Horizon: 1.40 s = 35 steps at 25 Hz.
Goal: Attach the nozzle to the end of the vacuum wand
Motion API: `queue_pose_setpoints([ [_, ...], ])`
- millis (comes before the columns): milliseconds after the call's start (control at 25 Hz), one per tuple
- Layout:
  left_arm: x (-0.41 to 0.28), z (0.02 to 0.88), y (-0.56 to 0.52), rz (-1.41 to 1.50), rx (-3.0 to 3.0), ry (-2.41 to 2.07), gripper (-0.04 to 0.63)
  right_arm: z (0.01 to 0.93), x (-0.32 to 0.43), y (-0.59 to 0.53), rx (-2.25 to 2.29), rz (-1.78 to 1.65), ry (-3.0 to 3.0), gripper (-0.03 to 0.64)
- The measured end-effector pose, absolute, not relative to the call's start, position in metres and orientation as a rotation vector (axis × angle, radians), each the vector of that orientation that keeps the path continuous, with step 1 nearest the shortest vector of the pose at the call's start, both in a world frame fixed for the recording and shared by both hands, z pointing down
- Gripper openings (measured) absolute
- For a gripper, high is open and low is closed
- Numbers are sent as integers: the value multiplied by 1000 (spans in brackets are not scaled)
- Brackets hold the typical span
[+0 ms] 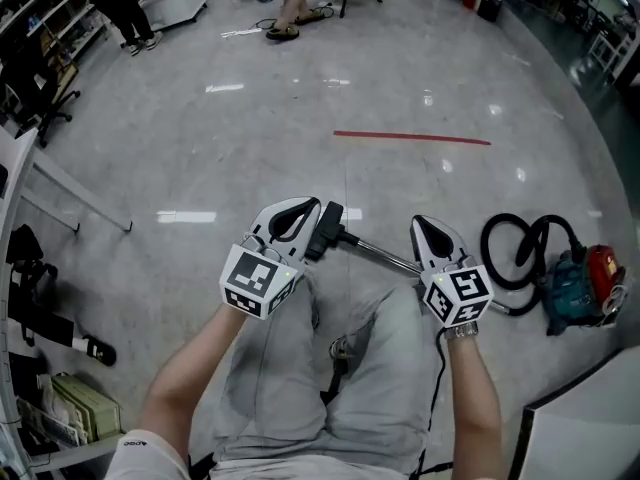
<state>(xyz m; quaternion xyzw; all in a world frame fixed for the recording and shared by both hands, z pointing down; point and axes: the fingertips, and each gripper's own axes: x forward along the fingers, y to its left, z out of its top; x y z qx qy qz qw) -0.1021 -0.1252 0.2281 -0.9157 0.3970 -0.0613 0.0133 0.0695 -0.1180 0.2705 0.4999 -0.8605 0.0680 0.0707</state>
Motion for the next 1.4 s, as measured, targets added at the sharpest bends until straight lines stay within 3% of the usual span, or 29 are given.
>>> queue_pose_setpoints([
  [1400,-134,247,-123,-295,-2832,1327,9,302,43,-123,1448,283,-2429,3],
])
